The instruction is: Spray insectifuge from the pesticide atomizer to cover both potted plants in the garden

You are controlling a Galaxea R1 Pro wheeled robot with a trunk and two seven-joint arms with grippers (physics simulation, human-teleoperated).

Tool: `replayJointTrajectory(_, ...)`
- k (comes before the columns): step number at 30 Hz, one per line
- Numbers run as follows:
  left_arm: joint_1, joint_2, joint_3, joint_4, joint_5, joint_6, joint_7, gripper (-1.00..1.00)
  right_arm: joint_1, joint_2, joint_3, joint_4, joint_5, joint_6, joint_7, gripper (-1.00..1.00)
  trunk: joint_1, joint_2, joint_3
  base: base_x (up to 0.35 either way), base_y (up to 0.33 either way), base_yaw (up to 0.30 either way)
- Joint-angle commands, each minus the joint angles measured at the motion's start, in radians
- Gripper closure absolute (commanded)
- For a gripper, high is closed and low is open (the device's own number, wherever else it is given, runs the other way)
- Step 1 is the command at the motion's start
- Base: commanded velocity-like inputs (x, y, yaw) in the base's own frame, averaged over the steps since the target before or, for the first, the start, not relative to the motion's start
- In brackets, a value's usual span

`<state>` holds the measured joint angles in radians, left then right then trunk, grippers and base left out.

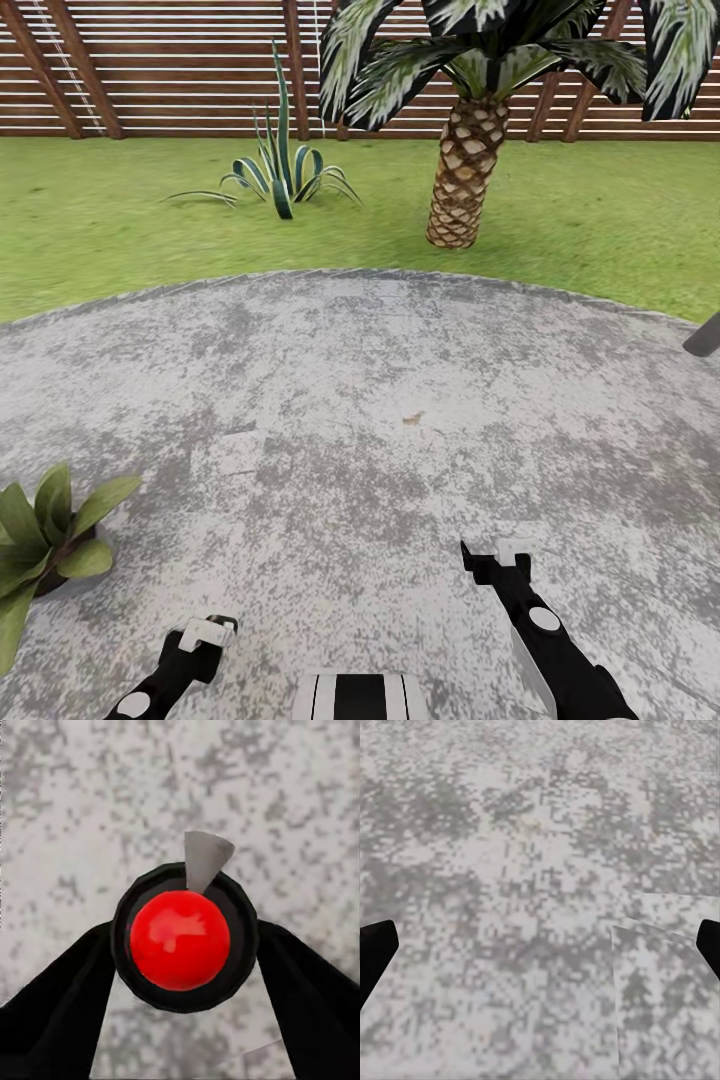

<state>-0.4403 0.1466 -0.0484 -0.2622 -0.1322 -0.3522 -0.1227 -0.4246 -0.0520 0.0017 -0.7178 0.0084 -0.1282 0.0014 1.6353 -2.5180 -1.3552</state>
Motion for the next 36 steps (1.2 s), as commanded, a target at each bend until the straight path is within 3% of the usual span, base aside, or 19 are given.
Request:
replayJointTrajectory(1, 0.000, 0.001, -0.005, 0.000, -0.006, -0.007, 0.003, 1.00, 0.000, 0.000, 0.000, 0.000, 0.001, -0.003, 0.000, -1.00, 0.000, 0.000, -0.001, 0.000, 0.000, 0.000)
replayJointTrajectory(26, 0.000, 0.002, -0.005, -0.002, -0.005, -0.016, 0.003, 1.00, 0.000, 0.000, 0.001, 0.001, 0.001, -0.002, 0.000, -1.00, 0.000, 0.000, -0.001, 0.000, 0.000, 0.000)
replayJointTrajectory(36, 0.000, 0.001, -0.005, -0.003, -0.004, -0.015, 0.003, 1.00, 0.000, 0.001, 0.001, 0.002, 0.001, -0.003, 0.000, -1.00, -0.005, 0.002, 0.038, 0.000, 0.000, 0.000)
